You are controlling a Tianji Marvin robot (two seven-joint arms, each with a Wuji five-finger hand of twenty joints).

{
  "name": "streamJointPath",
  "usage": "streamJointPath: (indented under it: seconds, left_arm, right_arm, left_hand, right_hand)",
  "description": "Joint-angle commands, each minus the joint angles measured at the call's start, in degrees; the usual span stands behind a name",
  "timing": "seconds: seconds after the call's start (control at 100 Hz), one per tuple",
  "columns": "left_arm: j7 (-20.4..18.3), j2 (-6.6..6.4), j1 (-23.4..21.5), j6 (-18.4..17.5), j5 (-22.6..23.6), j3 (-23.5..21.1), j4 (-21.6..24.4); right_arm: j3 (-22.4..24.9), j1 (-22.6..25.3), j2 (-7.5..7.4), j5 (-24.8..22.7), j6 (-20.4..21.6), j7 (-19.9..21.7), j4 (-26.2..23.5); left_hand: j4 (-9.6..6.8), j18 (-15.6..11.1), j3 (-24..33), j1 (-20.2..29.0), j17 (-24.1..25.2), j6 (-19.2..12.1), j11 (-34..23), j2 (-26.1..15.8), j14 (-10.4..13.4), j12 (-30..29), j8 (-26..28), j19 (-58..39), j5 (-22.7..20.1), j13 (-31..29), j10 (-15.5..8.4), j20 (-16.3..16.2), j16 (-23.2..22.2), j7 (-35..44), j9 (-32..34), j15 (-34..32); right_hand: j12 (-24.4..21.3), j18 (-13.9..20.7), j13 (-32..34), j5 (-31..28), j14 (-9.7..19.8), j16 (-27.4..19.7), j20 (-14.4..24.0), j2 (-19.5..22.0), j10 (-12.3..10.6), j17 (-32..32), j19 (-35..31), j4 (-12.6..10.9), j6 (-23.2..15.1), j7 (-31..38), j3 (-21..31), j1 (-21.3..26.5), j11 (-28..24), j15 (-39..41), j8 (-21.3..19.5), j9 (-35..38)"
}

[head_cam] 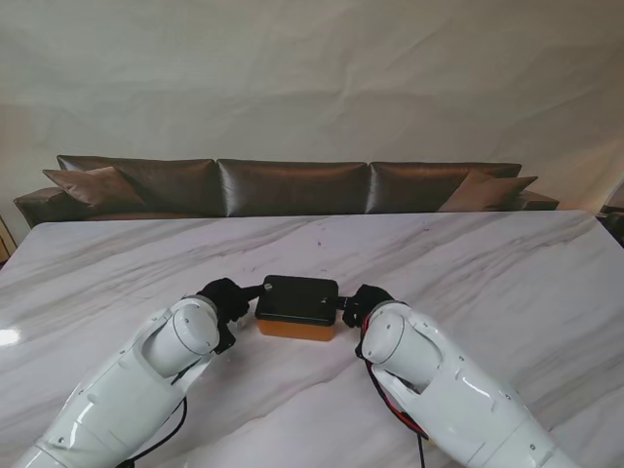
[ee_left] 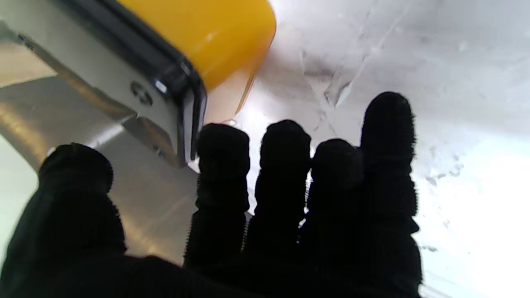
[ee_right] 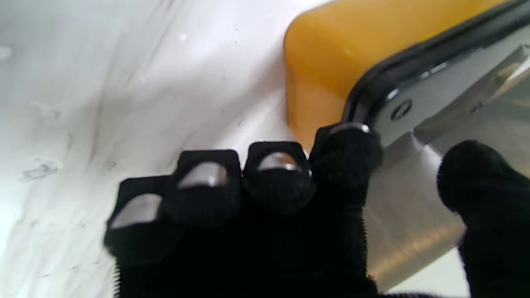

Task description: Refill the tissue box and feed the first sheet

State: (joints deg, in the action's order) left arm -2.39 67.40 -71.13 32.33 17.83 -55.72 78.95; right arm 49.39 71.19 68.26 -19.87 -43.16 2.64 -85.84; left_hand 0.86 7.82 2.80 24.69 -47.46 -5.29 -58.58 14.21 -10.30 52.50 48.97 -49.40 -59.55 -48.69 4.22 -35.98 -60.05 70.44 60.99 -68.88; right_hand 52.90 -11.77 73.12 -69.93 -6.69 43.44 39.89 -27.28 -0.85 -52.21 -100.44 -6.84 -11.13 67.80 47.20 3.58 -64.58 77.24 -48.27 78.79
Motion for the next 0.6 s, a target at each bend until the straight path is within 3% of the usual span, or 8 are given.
streamJointPath:
  seconds: [0.0, 0.18, 0.23, 0.31, 0.37, 0.44, 0.56, 0.59]
  left_arm:
    - [0.0, 0.07, -1.0, -0.3, 0.0, -0.9, 1.7]
    - [0.4, -0.79, -4.9, -1.4, 2.9, -4.6, 5.3]
    - [0.9, -0.99, -6.1, -2.7, 4.0, -5.6, 5.7]
    - [2.5, -1.02, -7.8, -5.6, 5.5, -6.7, 5.7]
    - [2.7, -1.26, -8.6, -6.5, 6.9, -7.0, 5.9]
    - [2.4, -1.7, -9.5, -7.6, 8.8, -7.1, 6.3]
    - [2.4, -2.48, -10.5, -8.8, 14.2, -6.6, 6.5]
    - [2.5, -2.65, -10.7, -9.0, 15.6, -6.3, 6.5]
  right_arm:
    - [0.6, 1.4, -0.54, -1.1, -0.3, 0.0, -1.8]
    - [4.1, 6.2, -0.99, -4.2, 0.6, -2.1, -7.2]
    - [4.4, 7.2, -1.48, -6.1, 0.9, -1.8, -8.3]
    - [4.4, 8.4, -2.42, -8.8, 1.2, -0.5, -9.5]
    - [4.5, 9.2, -2.5, -9.5, 2.0, -0.5, -9.5]
    - [4.5, 9.9, -2.37, -9.6, 3.6, -1.4, -8.9]
    - [4.0, 10.1, -2.52, -9.4, 4.9, -1.1, -7.9]
    - [3.8, 10.1, -2.58, -9.6, 5.2, -1.0, -7.5]
  left_hand:
    - [0.87, -10.2, -2.4, -0.7, 2.0, 1.3, 1.1, -2.2, -11.6, -0.7, -1.0, -58.8, 1.6, 1.5, 1.2, -1.4, 0.2, -1.0, -2.1, 1.1]
    - [0.46, -12.1, -3.0, 0.9, 10.6, 2.1, 5.2, -1.2, -8.5, -1.6, -3.0, -50.7, 12.8, 9.7, 0.7, -3.5, 0.5, -9.7, -11.7, 6.4]
    - [0.24, -11.0, -2.9, 1.7, 16.0, 2.0, 8.1, -0.7, -6.9, -3.3, -4.8, -45.2, 17.2, 13.4, -0.2, -4.1, 2.4, -13.6, -16.0, 10.5]
    - [-0.05, -6.5, -0.8, 3.5, 27.0, 2.4, 12.9, 1.6, -4.6, -8.4, -9.6, -33.4, 23.4, 19.6, -1.6, -5.6, 9.0, -20.1, -22.5, 18.9]
    - [0.0, -2.3, 1.2, 3.9, 33.9, 3.0, 17.2, 3.2, -2.3, -12.6, -13.7, -25.2, 26.7, 21.7, -2.7, -2.1, 15.6, -25.6, -26.2, 26.7]
    - [0.59, 0.5, 5.2, 2.9, 40.2, 4.2, 20.8, 5.4, -0.5, -17.6, -20.8, -17.8, 28.8, 24.8, -3.6, 1.5, 22.1, -32.5, -30.2, 33.1]
    - [1.65, 0.2, 10.9, 0.7, 45.9, 5.2, 24.1, 8.7, 1.4, -22.5, -27.9, -11.9, 31.7, 29.3, -5.1, 4.6, 26.4, -38.8, -35.0, 38.9]
    - [2.23, 0.2, 14.9, -0.9, 46.8, 5.2, 24.3, 10.2, 1.7, -23.9, -28.9, -11.2, 32.5, 30.2, -5.5, 4.7, 26.9, -39.8, -36.1, 39.6]
  right_hand:
    - [-0.2, 4.4, -0.6, 4.1, -5.5, -2.0, -1.1, 1.2, 1.9, 4.2, 1.1, -0.7, 1.8, -3.8, -0.1, -4.0, 3.8, -5.3, 1.3, -1.7]
    - [-5.7, 2.0, -14.3, 19.4, -6.5, -5.7, -4.3, -0.8, 4.3, 15.8, 13.7, -0.5, 5.8, -15.3, 2.4, -6.4, 14.0, -20.5, 8.0, -17.0]
    - [-8.5, 2.5, -18.1, 25.0, -5.8, -7.4, -5.5, -3.2, 4.3, 18.3, 17.3, -0.3, 7.0, -18.7, 4.0, -6.0, 17.0, -25.4, 10.4, -22.5]
    - [-15.3, 3.4, -23.7, 32.8, -4.1, -10.7, -7.7, -4.6, 4.1, 21.5, 23.3, -0.1, 9.1, -23.7, 4.1, -5.0, 23.3, -33.6, 15.2, -30.8]
    - [-20.7, 3.7, -27.5, 36.8, -3.4, -13.1, -9.6, -5.6, 4.7, 23.9, 27.8, 1.2, 11.1, -27.0, 3.4, -4.1, 27.3, -38.7, 18.8, -35.4]
    - [-24.3, 4.3, -30.4, 39.5, -2.8, -15.1, -11.2, -6.5, 5.0, 25.5, 31.2, 2.5, 12.3, -29.5, 3.0, -3.3, 29.8, -42.3, 21.3, -38.6]
    - [-27.2, 5.8, -35.7, 42.3, -2.1, -17.2, -13.5, -8.2, 5.3, 29.1, 35.5, 3.9, 12.8, -31.0, 2.6, -1.4, 30.9, -45.3, 23.2, -43.9]
    - [-27.5, 6.3, -36.8, 42.8, -1.9, -17.5, -13.8, -8.7, 5.3, 29.8, 36.2, 4.1, 12.8, -31.0, 2.5, -0.7, 30.6, -45.5, 23.3, -45.1]
